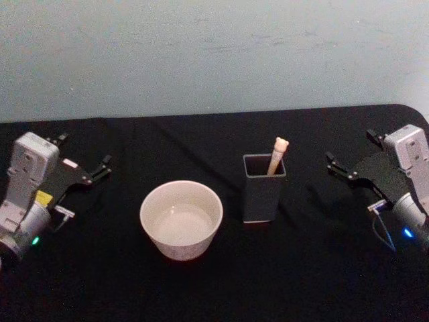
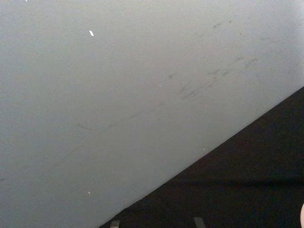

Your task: Pick up the stirring spoon with one hand, stir inside the cup, then place it back in its original position.

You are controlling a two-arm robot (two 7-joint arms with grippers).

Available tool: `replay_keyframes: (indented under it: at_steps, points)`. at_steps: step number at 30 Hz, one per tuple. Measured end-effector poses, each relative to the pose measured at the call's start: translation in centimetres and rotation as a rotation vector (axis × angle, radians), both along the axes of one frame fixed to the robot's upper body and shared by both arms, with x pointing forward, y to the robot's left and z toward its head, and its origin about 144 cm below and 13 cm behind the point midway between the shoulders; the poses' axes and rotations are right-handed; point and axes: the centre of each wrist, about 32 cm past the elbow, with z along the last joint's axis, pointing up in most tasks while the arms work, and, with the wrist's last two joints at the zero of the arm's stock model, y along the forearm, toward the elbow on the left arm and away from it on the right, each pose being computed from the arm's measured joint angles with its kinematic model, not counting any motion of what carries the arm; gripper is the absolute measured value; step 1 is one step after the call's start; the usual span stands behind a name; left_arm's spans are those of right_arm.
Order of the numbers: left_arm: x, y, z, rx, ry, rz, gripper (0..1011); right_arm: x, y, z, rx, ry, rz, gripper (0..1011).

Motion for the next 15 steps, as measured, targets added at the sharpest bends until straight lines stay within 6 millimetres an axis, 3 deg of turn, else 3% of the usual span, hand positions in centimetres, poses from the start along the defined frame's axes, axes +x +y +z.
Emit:
replay_keyframes:
  at_steps: [15]
  points:
    - [0.00,0.00,0.00,0.000,0.000,0.000,1001,0.00,0.00,0.00,0.000,0.000,0.000,1002]
